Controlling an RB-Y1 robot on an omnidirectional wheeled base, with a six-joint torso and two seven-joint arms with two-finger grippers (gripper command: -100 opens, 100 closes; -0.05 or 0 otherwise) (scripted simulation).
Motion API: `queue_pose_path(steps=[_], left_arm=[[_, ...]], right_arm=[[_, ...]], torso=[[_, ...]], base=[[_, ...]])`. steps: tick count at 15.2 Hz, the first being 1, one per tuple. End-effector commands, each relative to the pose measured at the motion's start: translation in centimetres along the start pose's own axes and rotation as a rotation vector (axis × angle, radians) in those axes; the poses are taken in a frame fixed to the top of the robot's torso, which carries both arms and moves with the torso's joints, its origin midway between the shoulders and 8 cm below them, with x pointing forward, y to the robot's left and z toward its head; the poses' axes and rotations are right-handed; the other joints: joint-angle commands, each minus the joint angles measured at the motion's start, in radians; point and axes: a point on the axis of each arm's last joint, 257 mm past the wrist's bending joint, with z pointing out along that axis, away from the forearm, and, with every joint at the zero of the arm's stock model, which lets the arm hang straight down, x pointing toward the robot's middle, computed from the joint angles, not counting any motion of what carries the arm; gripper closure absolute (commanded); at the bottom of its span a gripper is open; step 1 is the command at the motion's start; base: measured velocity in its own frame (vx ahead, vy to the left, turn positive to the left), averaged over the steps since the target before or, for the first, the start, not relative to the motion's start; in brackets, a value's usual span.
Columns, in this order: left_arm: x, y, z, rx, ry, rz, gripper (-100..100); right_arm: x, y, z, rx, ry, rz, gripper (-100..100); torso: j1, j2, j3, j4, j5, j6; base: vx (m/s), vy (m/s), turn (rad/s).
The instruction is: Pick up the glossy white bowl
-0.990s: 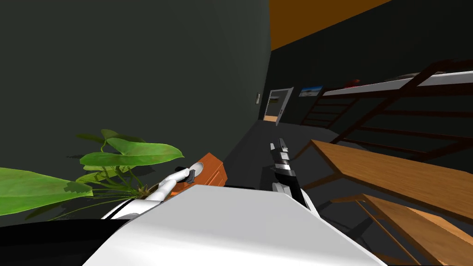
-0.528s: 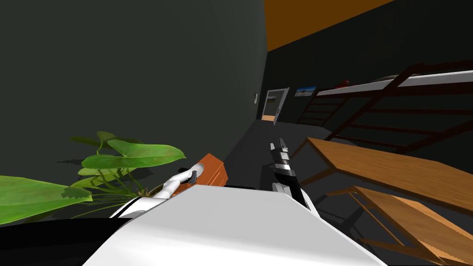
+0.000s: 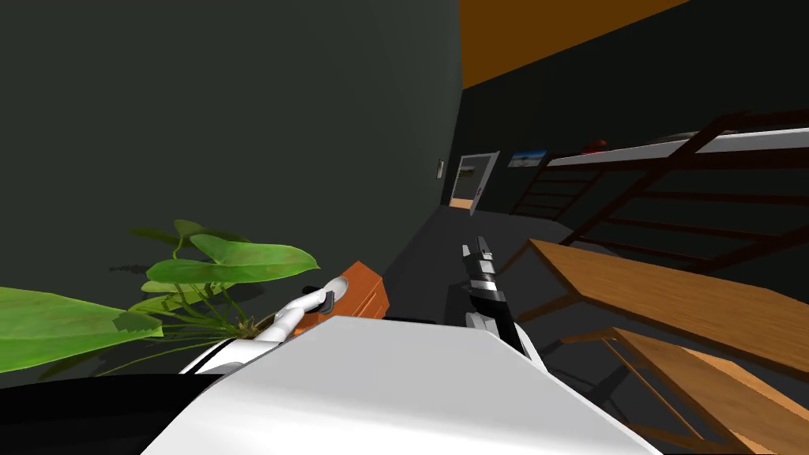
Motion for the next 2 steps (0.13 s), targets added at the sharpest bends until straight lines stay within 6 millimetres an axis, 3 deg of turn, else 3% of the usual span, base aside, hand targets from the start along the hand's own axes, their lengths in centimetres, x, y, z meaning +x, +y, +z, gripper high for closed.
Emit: queue_pose_path(steps=[1, 2], left_arm=[[-0.47, -0.53, -0.63, -0.004, 0.006, 0.015, 100], [-0.26, -0.18, -0.31, -0.001, 0.002, 0.007, 100]], right_arm=[[0.00, 0.00, 0.00, 0.000, 0.000, 0.000, 0], [0.00, 0.00, 0.00, 0.000, 0.000, 0.000, 0]], torso=[[0.000, 0.000, 0.000, 0.000, 0.000, 0.000], [-0.001, 0.001, 0.000, 0.000, 0.000, 0.000]], base=[[0.032, -0.109, 0.106], [0.017, -0.064, 0.052]])
